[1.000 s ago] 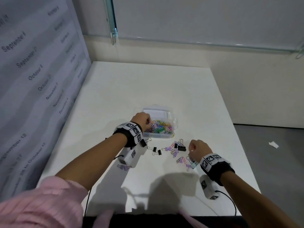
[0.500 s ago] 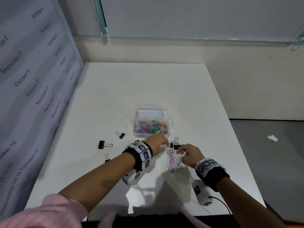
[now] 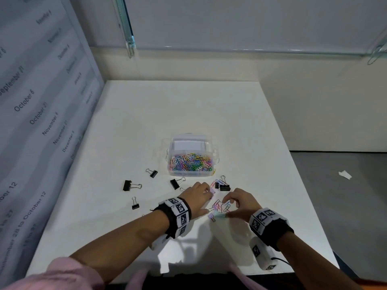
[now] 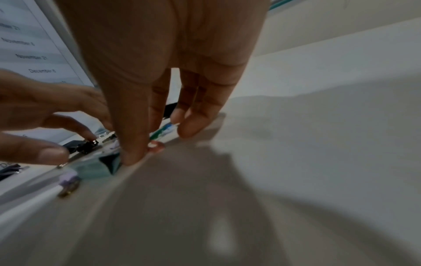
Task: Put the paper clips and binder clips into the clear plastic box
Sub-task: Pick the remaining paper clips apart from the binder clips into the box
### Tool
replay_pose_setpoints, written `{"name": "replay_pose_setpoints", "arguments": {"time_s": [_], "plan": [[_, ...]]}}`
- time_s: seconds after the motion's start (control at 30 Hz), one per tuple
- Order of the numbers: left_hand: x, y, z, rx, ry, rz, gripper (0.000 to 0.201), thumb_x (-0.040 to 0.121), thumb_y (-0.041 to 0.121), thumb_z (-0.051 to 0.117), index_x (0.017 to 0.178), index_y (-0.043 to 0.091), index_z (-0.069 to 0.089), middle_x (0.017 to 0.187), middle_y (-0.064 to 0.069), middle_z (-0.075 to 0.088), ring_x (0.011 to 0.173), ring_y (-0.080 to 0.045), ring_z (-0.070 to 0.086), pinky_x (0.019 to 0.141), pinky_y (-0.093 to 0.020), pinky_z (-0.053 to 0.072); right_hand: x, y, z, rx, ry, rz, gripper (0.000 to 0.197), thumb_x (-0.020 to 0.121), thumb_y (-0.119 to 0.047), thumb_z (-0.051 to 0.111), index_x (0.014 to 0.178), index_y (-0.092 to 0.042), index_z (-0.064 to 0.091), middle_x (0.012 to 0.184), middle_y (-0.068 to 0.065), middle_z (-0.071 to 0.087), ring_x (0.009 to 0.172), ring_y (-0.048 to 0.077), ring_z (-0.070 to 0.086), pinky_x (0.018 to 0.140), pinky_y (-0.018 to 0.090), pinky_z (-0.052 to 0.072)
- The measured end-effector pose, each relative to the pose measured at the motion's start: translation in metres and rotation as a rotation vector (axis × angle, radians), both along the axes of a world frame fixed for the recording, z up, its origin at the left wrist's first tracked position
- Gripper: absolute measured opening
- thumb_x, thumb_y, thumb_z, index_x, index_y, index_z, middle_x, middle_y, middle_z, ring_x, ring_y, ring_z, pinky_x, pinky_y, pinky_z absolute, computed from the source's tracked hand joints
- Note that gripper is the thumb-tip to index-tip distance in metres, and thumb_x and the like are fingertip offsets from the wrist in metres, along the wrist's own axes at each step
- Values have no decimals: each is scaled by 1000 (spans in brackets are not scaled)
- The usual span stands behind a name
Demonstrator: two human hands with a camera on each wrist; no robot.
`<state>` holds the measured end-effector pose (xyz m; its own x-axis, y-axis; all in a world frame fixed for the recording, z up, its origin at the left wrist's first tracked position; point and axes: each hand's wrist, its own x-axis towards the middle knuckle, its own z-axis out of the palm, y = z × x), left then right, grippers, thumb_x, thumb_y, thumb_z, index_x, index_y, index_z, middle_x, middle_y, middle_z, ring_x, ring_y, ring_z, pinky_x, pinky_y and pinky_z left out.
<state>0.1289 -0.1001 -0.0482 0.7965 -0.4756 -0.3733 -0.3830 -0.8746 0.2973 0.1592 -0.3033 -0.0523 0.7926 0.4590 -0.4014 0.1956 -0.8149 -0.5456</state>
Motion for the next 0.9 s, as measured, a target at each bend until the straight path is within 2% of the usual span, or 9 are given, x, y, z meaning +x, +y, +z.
{"name": "replay_pose_setpoints", "arguments": {"time_s": [0.1, 0.23, 0.3, 0.43, 0.53, 0.6, 0.67, 0.77, 0.9], "plan": [[-5, -7, -2, -83, -29, 12, 59, 81, 41, 64, 129, 15, 44, 129, -11, 40, 117, -29, 40, 98, -43, 42, 0, 3, 0, 19, 5, -23, 24, 64, -17, 80, 87, -17, 72, 72, -16, 46, 57, -1, 44, 59, 6, 34], [-10, -28, 1, -128, 23, -26, 44, 81, 27, 66, 118, 11, 49, 120, -14, 43, 105, -31, 47, 86, -41, 48, 0, 5, 3, -2, -8, -42, 15, 71, -13, 75, 85, -7, 73, 68, -17, 47, 53, -5, 47, 57, 5, 35], [-10, -32, -2, -98, 43, -86, 38, 83, 20, 63, 117, 9, 50, 119, -17, 43, 104, -33, 48, 86, -43, 47, 0, 5, 4, -54, -25, -20, 13, 75, -16, 70, 86, -9, 73, 69, -13, 48, 57, -4, 42, 57, 10, 32], [-9, -26, -1, -76, 84, -117, 29, 84, 7, 55, 113, 3, 53, 116, -21, 46, 103, -37, 51, 85, -43, 44, -3, 5, 7, -127, 3, -15, 8, 72, -14, 63, 77, -19, 67, 65, -15, 50, 69, 12, 49, 64, 19, 35], [-9, -18, 5, -99, 113, -71, 30, 86, 4, 51, 116, -2, 51, 116, -22, 48, 103, -32, 51, 84, -44, 40, -3, 8, 8, -155, 17, -74, 23, 68, -11, 61, 61, -29, 49, 67, -10, 53, 72, 14, 50, 60, 18, 36], [-8, -9, 8, -180, 151, 22, 26, 87, 0, 49, 112, -5, 51, 115, -24, 50, 95, -32, 53, 85, -47, 44, -1, 10, 9, -159, 28, -103, 31, 66, -10, 61, 55, -33, 43, 74, -4, 57, 71, 15, 52, 56, 16, 36], [-8, 3, 8, -195, 133, 110, 26, 85, 4, 53, 110, -2, 51, 115, -21, 52, 94, -31, 55, 84, -41, 46, 2, 11, 13, -133, 65, -141, 28, 65, -7, 63, 56, -29, 48, 73, 0, 61, 57, 12, 57, 48, 12, 39], [-11, 20, 9, -146, 102, 164, 31, 84, 10, 55, 113, 0, 49, 114, -18, 54, 100, -32, 54, 82, -33, 39, 9, 13, 19, -72, 125, -198, 18, 64, -3, 67, 62, -17, 57, 69, 4, 64, 35, 2, 56, 40, 15, 45], [-17, 39, 4, -55, 105, 172, 33, 84, 11, 53, 115, 0, 49, 118, -16, 53, 109, -31, 53, 88, -35, 41, 32, 31, 37, -16, 82, -211, 17, 66, -4, 73, 71, -16, 62, 75, 2, 66, 55, 11, 64, 49, 16, 50]]}}
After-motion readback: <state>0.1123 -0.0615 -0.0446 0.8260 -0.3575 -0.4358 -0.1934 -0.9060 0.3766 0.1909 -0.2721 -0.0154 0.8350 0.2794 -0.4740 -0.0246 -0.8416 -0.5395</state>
